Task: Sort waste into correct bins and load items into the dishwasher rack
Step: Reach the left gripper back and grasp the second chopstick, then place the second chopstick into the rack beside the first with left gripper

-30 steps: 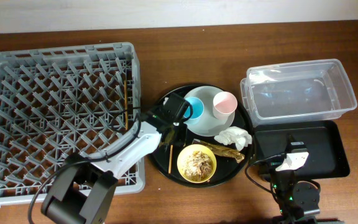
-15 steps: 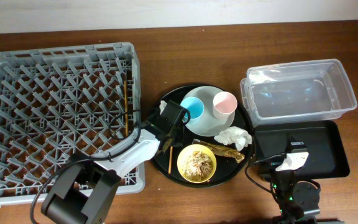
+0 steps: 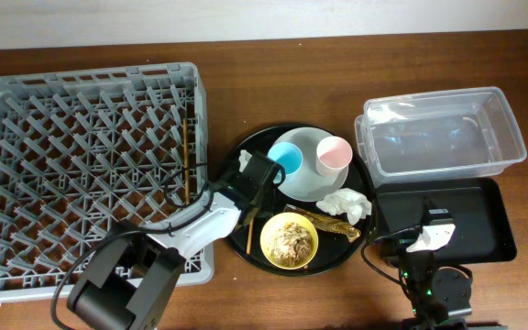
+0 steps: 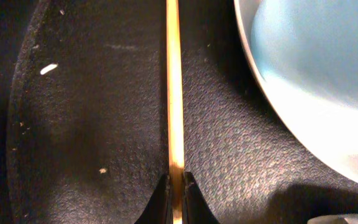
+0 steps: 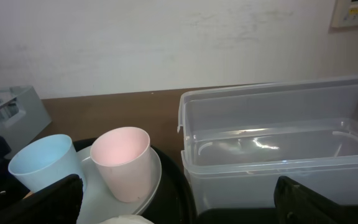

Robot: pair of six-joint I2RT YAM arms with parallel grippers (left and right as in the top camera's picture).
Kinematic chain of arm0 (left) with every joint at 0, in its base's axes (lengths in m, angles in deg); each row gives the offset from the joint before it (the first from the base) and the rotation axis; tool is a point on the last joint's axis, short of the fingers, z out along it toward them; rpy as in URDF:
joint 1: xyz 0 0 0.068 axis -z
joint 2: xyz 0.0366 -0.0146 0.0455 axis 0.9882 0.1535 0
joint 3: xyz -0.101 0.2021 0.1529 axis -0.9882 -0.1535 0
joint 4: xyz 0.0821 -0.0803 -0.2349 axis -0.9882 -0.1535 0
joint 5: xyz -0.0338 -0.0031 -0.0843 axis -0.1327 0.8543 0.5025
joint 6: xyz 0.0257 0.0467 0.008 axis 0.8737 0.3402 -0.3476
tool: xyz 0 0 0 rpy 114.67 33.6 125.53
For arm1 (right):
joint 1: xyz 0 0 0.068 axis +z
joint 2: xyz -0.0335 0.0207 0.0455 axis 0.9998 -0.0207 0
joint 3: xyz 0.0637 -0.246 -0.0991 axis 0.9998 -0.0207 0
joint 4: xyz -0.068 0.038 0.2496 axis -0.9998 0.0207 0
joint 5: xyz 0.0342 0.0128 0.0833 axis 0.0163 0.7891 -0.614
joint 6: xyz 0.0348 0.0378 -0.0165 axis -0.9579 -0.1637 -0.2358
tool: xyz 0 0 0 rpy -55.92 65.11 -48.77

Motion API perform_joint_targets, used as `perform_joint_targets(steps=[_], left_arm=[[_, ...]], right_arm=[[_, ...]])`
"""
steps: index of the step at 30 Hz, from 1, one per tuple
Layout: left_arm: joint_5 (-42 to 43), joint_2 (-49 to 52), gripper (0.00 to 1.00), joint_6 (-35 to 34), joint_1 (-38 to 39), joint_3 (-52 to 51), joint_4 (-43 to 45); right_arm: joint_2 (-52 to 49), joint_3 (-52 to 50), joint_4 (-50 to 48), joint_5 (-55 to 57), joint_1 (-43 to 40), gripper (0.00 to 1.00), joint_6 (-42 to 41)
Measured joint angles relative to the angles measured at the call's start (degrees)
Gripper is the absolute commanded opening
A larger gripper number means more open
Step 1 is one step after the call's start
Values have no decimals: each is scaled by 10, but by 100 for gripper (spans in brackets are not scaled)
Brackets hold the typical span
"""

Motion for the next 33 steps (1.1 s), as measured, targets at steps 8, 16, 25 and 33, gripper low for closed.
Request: perform_joint_targets(steps=[8,16,25,33], left_arm=[[-66,-85,1,5,-11,113,-168],[-76,-166,1,57,-154,160,-244],[27,-118,1,84,-253,160,-244],[49,-61,1,110,-252,160,-224]], right_arm=[[0,0,0,0,0,99,0],[0,0,0,0,0,99,0],[0,0,-3,0,0,99,0],[-1,0,-20,-25,0,99,0]])
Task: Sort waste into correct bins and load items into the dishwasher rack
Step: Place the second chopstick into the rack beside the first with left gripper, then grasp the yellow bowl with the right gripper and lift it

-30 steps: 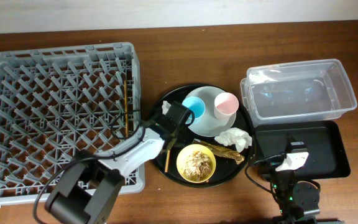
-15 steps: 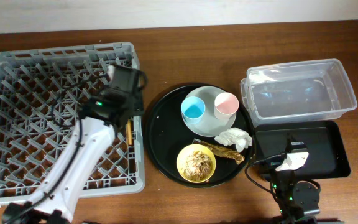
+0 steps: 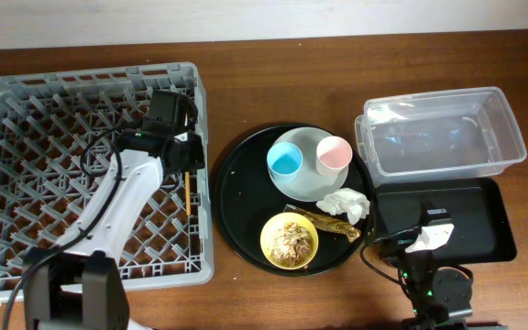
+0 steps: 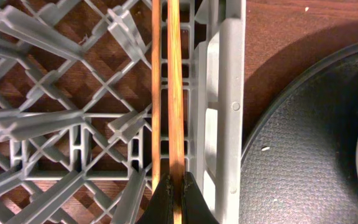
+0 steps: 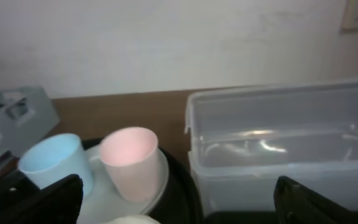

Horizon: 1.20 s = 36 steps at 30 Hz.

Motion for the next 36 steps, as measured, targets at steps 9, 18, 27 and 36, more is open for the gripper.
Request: perform_joint_targets(steps=[9,18,27,36], left_arm=[[1,7,24,7,0,0,4],[-16,24,59,12,-8,-3,16],[20,-18,63,12,-5,58,-59],[41,-229,99,11,-2,166,-180]], right_arm=[[-108,269,222,-21,0,99,0],[-369,627,502,-87,0,99,0],[-484,677,642,-217,4,73,1],[-658,677,625,-127,230,73,-54]])
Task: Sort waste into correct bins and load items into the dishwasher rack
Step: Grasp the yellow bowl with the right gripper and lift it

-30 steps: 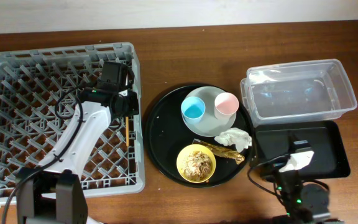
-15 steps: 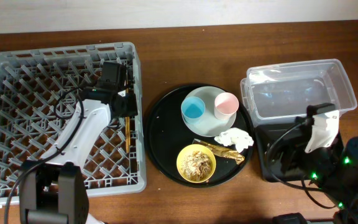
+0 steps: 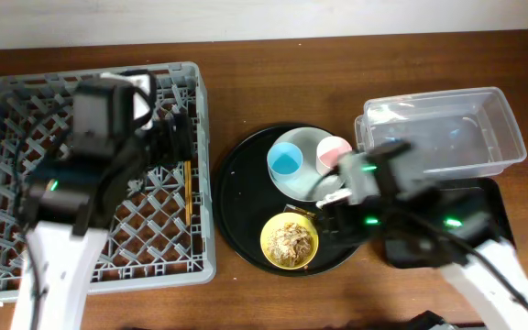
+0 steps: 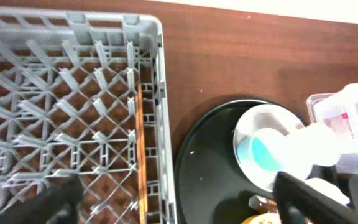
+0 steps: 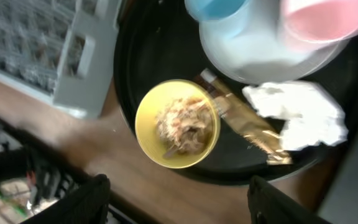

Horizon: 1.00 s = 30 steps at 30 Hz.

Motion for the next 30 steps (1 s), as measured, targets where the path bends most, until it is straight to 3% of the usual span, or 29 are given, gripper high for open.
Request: perform_joint_targets(steps=[7,10,16,21,26,30], left_arm=[[-83,-20,99,0,0,0,-41],[-99,-19,99,0,0,-1,-62],[-108,-18,99,0,0,-1,-75],[-109,-18,99,0,0,-1,-75],[-109,-18,99,0,0,-1,-76],[-109,-18,99,0,0,-1,-77]], right_arm=[[-168,0,-58,123,201,72,-125],[-257,0,-105,156,243,64,-152],[-346,-1,-137,177,256,57,-164],[-349,-1,-162,175,260,36,-162],[-349,-7,-180,174,269,34,-163],[-349,-15,-192,174,270,22,-163]])
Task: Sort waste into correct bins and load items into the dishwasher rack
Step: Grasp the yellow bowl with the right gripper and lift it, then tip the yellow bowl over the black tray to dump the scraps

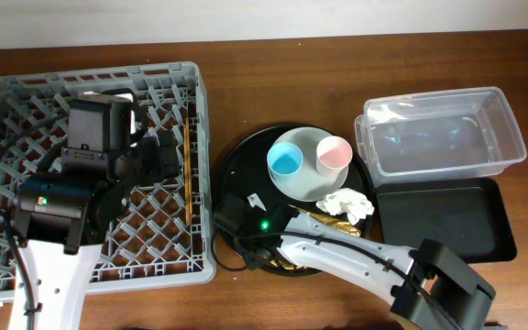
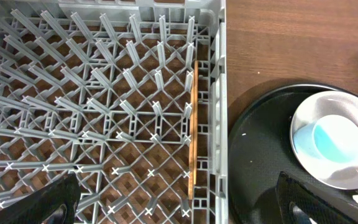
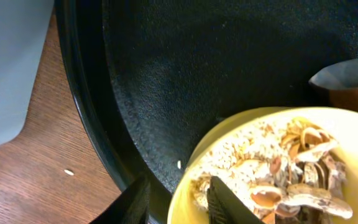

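A yellow bowl (image 3: 272, 155) of food scraps sits on the round black tray (image 3: 185, 62). My right gripper (image 3: 179, 202) is open and low at the bowl's left rim, with one finger outside and the other finger over the scraps. In the overhead view my right arm covers the bowl, gripper (image 1: 238, 220) near the tray's front left. Two chopsticks (image 2: 193, 124) lie along the right edge of the grey dishwasher rack (image 1: 26, 101). My left gripper (image 2: 182, 205) hangs open above the rack, empty.
A blue cup (image 1: 285, 162) and a pink cup (image 1: 334, 154) stand on a white plate (image 1: 312, 186) at the tray's back. A crumpled tissue (image 1: 345, 203) and a gold wrapper (image 1: 335, 224) lie beside it. A clear bin (image 1: 438, 133) and a black bin (image 1: 447, 220) stand at the right.
My right gripper was high above the tray, looking down on the bowl, wrapper and tissue. Now it is low at the bowl's left rim. My left gripper stays open over the rack.
My left gripper was shut on a chopstick lying on the black tray. Then it held that chopstick in the rack beside another. Then it was open above the rack with both chopsticks lying there, and my right arm had left its rest by the black bin for the tray.
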Robot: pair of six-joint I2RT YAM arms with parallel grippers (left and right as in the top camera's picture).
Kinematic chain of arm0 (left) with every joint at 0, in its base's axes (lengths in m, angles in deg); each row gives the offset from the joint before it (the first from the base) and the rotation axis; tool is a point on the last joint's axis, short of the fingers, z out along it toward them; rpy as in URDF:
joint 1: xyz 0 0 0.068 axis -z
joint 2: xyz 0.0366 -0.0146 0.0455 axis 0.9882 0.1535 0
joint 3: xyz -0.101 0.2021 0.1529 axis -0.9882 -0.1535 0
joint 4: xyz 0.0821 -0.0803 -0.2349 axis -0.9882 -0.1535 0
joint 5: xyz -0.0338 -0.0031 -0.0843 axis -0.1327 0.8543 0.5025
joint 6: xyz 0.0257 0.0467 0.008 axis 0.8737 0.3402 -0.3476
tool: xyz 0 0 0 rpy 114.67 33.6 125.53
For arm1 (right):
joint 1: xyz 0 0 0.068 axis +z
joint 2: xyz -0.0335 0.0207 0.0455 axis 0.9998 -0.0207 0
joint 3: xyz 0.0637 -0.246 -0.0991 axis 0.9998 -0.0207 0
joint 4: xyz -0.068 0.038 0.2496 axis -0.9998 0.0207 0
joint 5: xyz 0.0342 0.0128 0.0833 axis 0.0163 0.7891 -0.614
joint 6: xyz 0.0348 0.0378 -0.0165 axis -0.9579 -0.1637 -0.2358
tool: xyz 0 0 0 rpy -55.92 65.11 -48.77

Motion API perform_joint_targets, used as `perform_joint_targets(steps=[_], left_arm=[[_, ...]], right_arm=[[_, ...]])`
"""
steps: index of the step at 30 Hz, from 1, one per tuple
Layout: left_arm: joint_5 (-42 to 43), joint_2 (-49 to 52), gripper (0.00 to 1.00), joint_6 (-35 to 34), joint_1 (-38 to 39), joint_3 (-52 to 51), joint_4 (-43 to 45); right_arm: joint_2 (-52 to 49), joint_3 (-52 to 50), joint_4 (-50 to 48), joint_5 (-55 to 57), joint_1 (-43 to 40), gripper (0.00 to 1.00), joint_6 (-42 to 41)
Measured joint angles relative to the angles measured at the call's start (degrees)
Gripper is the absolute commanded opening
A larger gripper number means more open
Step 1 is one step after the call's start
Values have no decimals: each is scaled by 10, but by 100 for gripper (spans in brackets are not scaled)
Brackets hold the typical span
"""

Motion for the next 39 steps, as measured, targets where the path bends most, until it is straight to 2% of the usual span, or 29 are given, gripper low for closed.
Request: perform_joint_targets(steps=[6,8,12,18,22,27,29,33,37,39], left_arm=[[0,0,99,0,0,0,-5],[0,0,99,0,0,0,-6],[0,0,99,0,0,0,-7],[0,0,99,0,0,0,-8],[0,0,99,0,0,0,-11],[0,0,99,0,0,0,-12],[0,0,99,0,0,0,-13],[0,0,99,0,0,0,-13],[3,0,99,0,0,0,-16],[7,0,99,0,0,0,-17]], right_arm=[[-1,-29,-19,-5,0,14,-5],[-1,-29,-19,-6,0,4,-7],[0,-27,-5,-3,0,4,-12],[11,52,121,-1,-12,4,-8],[82,122,205,11,-55,4,-7],[174,129,257,2,-177,4,14],[206,129,266,-26,-254,4,43],[260,129,294,-96,-429,4,121],[292,129,320,-211,-651,4,232],[292,123,320,-267,-727,4,277]])
